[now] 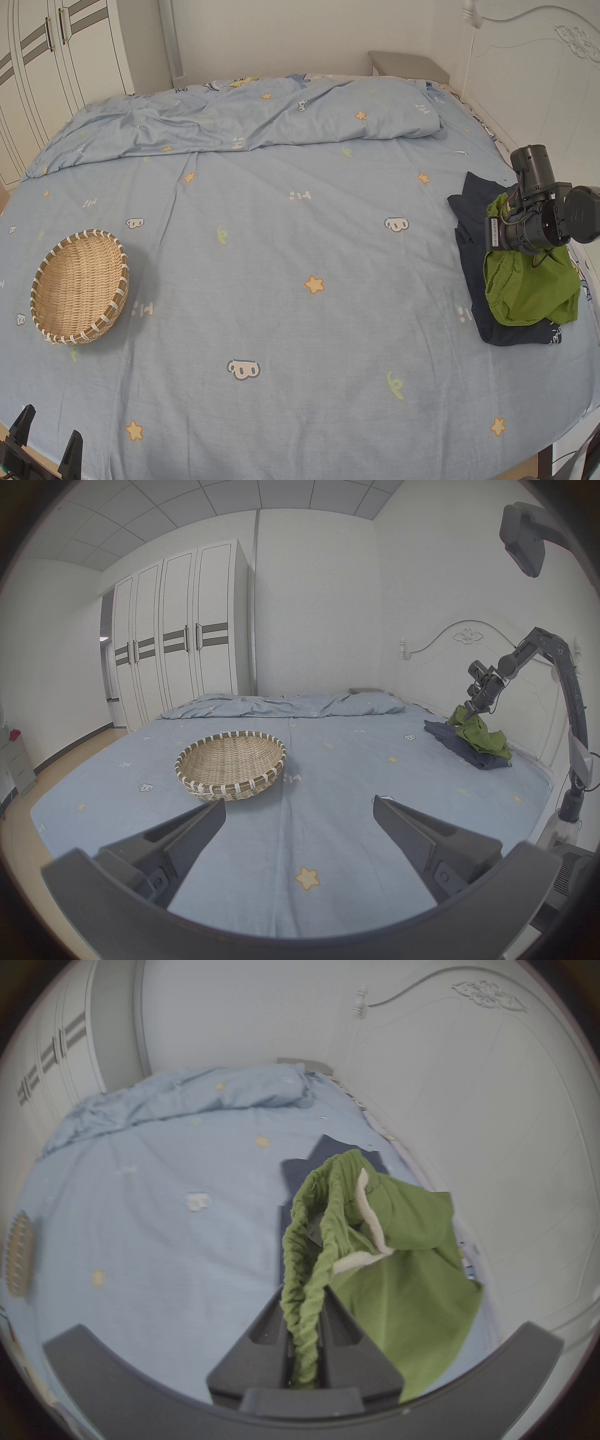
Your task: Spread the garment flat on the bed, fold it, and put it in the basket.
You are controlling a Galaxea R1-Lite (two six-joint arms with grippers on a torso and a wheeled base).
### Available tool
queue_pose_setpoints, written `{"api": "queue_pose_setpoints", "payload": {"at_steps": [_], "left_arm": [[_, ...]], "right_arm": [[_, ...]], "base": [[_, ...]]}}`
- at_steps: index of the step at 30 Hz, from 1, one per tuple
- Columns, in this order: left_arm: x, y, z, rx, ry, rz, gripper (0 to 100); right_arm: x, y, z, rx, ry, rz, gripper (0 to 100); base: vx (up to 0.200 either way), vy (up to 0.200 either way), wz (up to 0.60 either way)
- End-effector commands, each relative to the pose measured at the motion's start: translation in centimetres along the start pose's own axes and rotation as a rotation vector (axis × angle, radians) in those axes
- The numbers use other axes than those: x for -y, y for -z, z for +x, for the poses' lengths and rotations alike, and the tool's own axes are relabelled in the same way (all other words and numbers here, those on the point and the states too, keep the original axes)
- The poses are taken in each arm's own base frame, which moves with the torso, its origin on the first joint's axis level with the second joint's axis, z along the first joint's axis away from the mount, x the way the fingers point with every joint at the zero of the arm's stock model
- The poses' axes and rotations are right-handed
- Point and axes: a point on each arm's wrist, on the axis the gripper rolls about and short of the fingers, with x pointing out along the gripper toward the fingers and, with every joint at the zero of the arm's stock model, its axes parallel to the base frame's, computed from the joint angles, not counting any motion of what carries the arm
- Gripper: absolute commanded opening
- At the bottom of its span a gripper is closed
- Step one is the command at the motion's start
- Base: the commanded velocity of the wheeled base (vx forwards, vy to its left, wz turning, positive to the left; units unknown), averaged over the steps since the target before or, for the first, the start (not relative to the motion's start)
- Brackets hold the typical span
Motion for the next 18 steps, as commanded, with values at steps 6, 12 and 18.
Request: {"api": "queue_pose_setpoints", "payload": {"at_steps": [6, 12, 18], "left_arm": [[0.0, 0.5, 0.0, 0.0, 0.0, 0.001, 100], [0.0, 0.5, 0.0, 0.0, 0.0, 0.001, 100], [0.0, 0.5, 0.0, 0.0, 0.002, 0.001, 100]], "right_arm": [[-7.2, -0.6, -8.7, 0.046, -0.444, 0.046, 0], [-12.6, 0.1, -11.6, 0.062, -0.606, -0.037, 0], [-18.9, 1.8, -12.0, 0.024, -0.715, -0.106, 0]], "base": [[0.0, 0.0, 0.0], [0.0, 0.0, 0.0], [0.0, 0.0, 0.0]]}}
